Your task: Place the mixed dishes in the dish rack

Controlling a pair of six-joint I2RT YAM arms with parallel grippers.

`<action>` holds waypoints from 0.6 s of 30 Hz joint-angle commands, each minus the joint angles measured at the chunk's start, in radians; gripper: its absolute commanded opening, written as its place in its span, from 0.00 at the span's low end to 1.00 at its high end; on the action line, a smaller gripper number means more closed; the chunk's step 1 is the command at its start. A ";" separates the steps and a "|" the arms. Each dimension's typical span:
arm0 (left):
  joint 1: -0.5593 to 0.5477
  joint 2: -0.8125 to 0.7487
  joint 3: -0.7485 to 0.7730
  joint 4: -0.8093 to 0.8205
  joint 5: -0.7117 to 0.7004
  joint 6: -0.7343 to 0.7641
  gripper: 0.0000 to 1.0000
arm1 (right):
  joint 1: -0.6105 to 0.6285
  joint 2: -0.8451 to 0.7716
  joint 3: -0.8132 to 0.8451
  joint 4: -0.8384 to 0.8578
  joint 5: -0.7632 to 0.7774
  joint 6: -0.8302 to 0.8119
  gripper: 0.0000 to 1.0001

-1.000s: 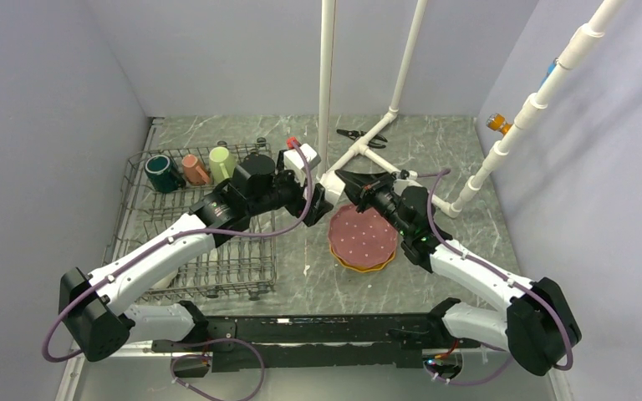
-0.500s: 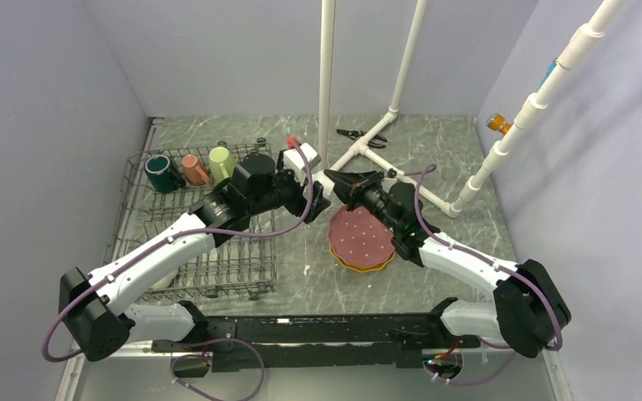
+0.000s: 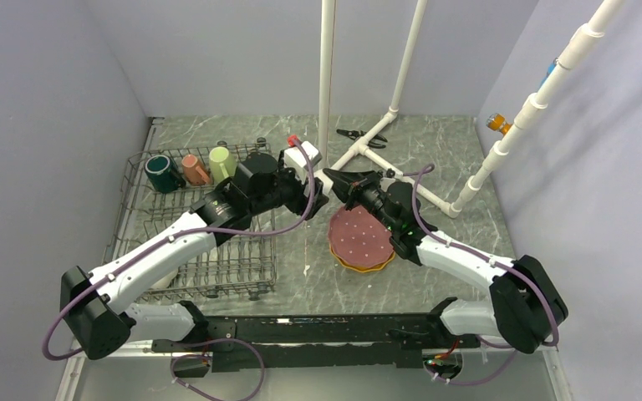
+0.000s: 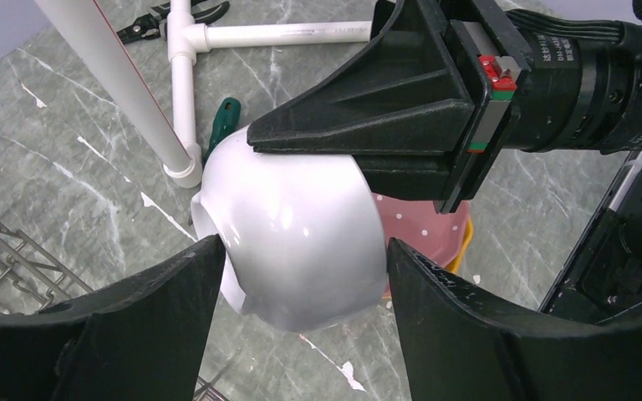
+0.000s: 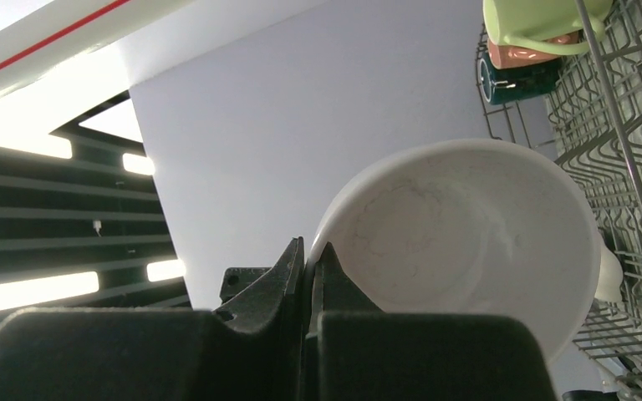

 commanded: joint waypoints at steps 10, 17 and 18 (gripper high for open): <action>-0.007 0.026 0.048 -0.013 -0.041 0.026 0.63 | 0.011 -0.002 0.057 0.119 -0.010 0.042 0.00; -0.008 -0.004 0.030 0.004 -0.065 0.039 0.15 | 0.011 -0.005 0.047 0.112 -0.005 0.040 0.00; -0.007 -0.010 0.027 0.009 -0.075 0.040 0.07 | 0.010 -0.005 0.046 0.112 -0.004 0.039 0.00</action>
